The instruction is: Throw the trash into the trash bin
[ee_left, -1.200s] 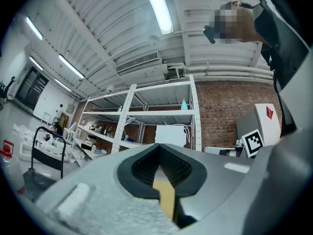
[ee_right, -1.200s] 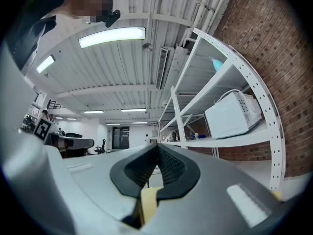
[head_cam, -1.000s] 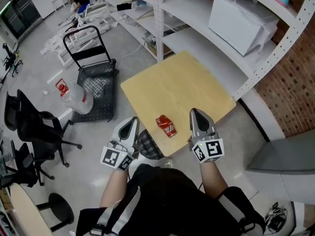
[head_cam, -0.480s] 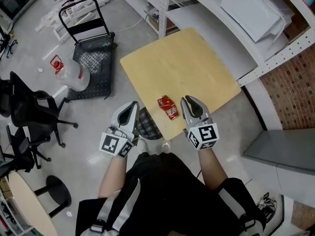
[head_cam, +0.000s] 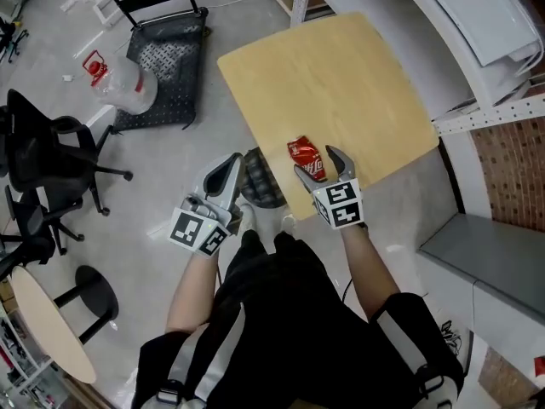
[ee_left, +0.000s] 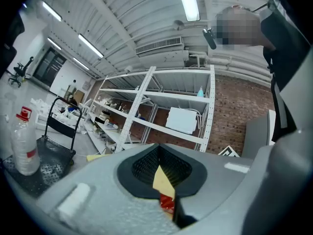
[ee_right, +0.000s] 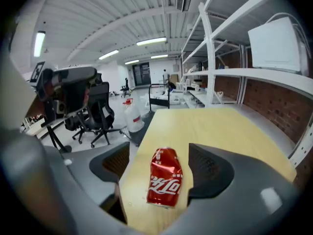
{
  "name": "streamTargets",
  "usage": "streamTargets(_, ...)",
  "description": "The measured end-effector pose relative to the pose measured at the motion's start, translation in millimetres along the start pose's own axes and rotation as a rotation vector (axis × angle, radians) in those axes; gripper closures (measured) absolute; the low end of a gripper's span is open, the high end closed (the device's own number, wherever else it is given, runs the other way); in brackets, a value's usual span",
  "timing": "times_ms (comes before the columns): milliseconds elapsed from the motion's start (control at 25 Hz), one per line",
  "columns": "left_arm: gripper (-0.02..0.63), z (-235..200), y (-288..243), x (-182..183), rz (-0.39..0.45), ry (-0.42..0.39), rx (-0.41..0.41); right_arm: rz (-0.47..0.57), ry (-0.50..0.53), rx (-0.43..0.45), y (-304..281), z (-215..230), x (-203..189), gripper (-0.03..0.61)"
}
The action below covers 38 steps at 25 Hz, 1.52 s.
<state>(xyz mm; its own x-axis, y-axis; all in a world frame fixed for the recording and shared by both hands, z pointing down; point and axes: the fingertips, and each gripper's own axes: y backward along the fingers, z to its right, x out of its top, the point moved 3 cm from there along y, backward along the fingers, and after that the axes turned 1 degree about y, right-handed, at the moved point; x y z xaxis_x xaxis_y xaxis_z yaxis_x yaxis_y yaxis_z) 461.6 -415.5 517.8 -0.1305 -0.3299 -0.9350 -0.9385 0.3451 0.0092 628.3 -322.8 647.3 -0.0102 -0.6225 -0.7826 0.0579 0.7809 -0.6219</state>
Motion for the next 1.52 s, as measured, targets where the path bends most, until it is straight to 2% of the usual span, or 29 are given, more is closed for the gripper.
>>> streamTargets(80, 0.611, -7.6, 8.1, -10.0, -0.025, 0.011, 0.028, -0.075, 0.018, 0.000, -15.0, -2.5, -16.5, 0.189)
streamTargets(200, 0.611, -16.6, 18.8, -19.6, -0.051, 0.023, 0.060, -0.146, 0.014, -0.013, -32.9, -2.9, -33.8, 0.185)
streamTargets(400, 0.611, -25.4, 30.6, -29.6, -0.089, 0.038, 0.085, -0.295, 0.014, -0.028, -57.5, 1.4, -59.8, 0.149)
streamTargets(760, 0.611, -33.1, 31.7, -38.6, -0.124, 0.046, 0.096, -0.432, 0.051, -0.029, -78.8, 7.7, -96.1, 0.149)
streamTargets(920, 0.611, -30.0, 29.2, -45.1, -0.146, 0.059, 0.062, -0.437, -0.015, -0.007, -79.2, 9.0, -97.9, 0.171)
streamTargets(1000, 0.612, -30.5, 30.2, -46.4, -0.151, 0.063, 0.054, -0.440, -0.019, -0.003, -77.3, 9.1, -96.3, 0.224)
streamTargets(1120, 0.611, -32.6, 31.0, -45.9, -0.161, 0.064, 0.045, -0.421, -0.044, -0.011, -72.1, 8.6, -90.8, 0.229)
streamTargets(1280, 0.611, -29.6, 25.0, -40.3, -0.157, 0.054, 0.009, -0.354, -0.047, -0.047, -57.0, 10.3, -74.2, 0.229)
streamTargets(1520, 0.611, -26.6, 24.5, -18.6, -0.113, 0.033, -0.043, -0.182, -0.007, -0.078, -23.3, -1.8, -15.9, 0.229)
